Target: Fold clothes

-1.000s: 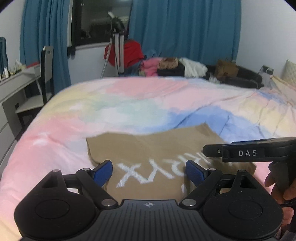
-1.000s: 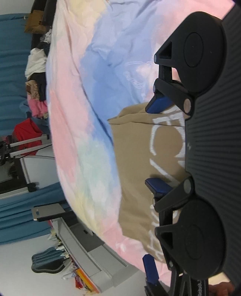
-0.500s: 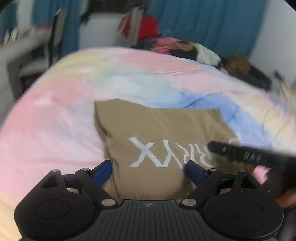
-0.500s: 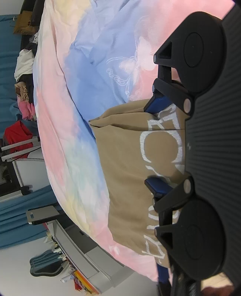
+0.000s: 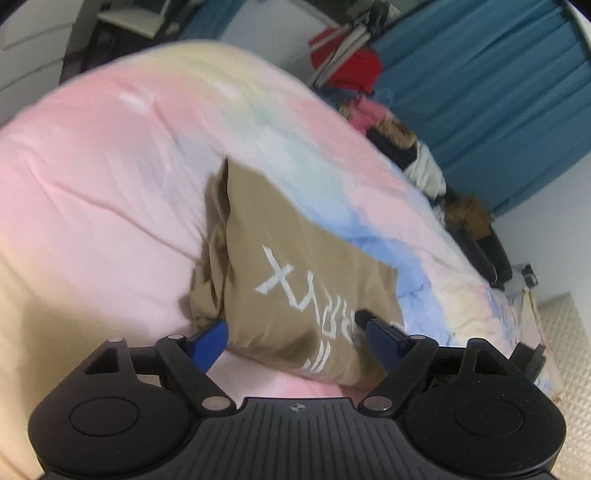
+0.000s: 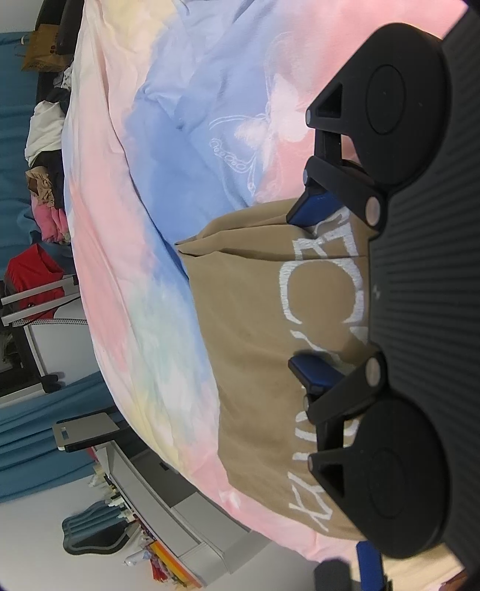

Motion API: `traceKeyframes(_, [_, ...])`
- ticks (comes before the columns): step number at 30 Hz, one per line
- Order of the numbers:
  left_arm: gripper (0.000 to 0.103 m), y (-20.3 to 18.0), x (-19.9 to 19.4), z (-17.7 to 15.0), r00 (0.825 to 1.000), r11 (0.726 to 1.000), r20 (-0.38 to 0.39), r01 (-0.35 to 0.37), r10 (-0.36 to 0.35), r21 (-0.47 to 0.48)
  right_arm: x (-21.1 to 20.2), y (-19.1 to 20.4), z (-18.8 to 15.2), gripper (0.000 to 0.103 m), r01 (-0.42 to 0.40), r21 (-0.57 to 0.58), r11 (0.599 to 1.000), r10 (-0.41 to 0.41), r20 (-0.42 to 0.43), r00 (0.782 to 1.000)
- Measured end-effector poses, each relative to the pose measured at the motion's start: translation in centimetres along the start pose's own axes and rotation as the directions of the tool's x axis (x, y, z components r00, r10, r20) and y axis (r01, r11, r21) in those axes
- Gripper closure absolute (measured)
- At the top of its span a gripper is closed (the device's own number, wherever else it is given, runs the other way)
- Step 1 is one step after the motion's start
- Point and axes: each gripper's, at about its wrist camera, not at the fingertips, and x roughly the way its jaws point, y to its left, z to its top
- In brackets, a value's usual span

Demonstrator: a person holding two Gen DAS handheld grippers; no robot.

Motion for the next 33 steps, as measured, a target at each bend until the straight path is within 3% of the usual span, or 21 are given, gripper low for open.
traceKeyframes(3, [0.02, -0.6, -0.1, -0.2, 0.998, 0.998, 0.0, 0.057, -0.057, 0.008, 0.1, 0.0, 0.1, 0.025, 0.001, 0.001, 1.0, -0.001, -0.002, 1.0])
traceKeyframes(5, [0.02, -0.6, 1.0, -0.8, 0.992, 0.993, -0.054, 0.112, -0.114, -0.026, 0.2, 0.0, 0.2, 0.024, 0.0, 0.007, 1.0, 0.0, -0.004, 1.0])
traceKeyframes(8, [0.021, 0.0, 3.5, -2.1, 0.977, 0.985, -0.147, 0.139, -0.154, -0.106, 0.2, -0.3, 0.2, 0.024, -0.012, 0.035, 0.999, 0.012, -0.008, 1.0])
traceKeyframes(11, [0.024, 1.5, 5.7, -2.7, 0.979, 0.98, -0.171, 0.081, -0.113, -0.181, 0.2, -0.5, 0.3, 0.024, -0.018, 0.049, 0.999, 0.018, -0.01, 1.0])
traceKeyframes(14, [0.024, 4.3, 6.9, -2.7, 0.985, 0.934, -0.115, 0.085, -0.132, -0.347, 0.3, -0.3, 0.3, 0.024, -0.012, 0.042, 0.999, 0.012, -0.01, 1.0])
traceKeyframes(17, [0.03, 6.7, 7.2, -2.5, 0.984, 0.857, -0.035, 0.134, -0.174, -0.498, 0.3, -0.4, 0.3, 0.024, -0.013, 0.043, 0.999, 0.014, -0.01, 1.0])
traceKeyframes(20, [0.037, 8.2, 7.0, -2.1, 0.988, 0.816, 0.036, 0.145, -0.151, -0.56, 0.2, -0.4, 0.3, 0.024, -0.016, 0.046, 0.999, 0.017, -0.009, 1.0])
traceKeyframes(22, [0.043, 8.4, 7.0, -2.2, 0.988, 0.814, 0.053, 0.148, -0.143, -0.562, 0.2, -0.4, 0.3, 0.024, -0.018, 0.053, 0.998, 0.019, -0.008, 1.0])
traceKeyframes(25, [0.054, 7.6, 6.9, -2.3, 0.991, 0.848, 0.069, 0.136, -0.117, -0.512, -0.2, -0.8, 0.5, 0.023, -0.034, 0.102, 0.994, 0.034, 0.002, 0.999])
traceKeyframes(28, [0.062, 6.9, 6.3, -2.2, 0.99, 0.871, 0.094, 0.14, -0.109, -0.471, -2.2, -1.4, 1.0, 0.022, -0.131, 0.204, 0.97, 0.116, 0.085, 0.99])
traceKeyframes(31, [0.069, 6.4, 5.6, -2.1, 0.985, 0.884, 0.123, 0.16, -0.117, -0.438, -4.4, -2.0, 1.3, 0.022, -0.313, 0.322, 0.893, 0.272, 0.166, 0.948])
traceKeyframes(33, [0.07, 5.6, 5.2, -2.1, 0.982, 0.899, 0.141, 0.17, -0.122, -0.403, -4.6, -2.1, 1.0, 0.022, -0.426, 0.41, 0.806, 0.399, 0.154, 0.904])
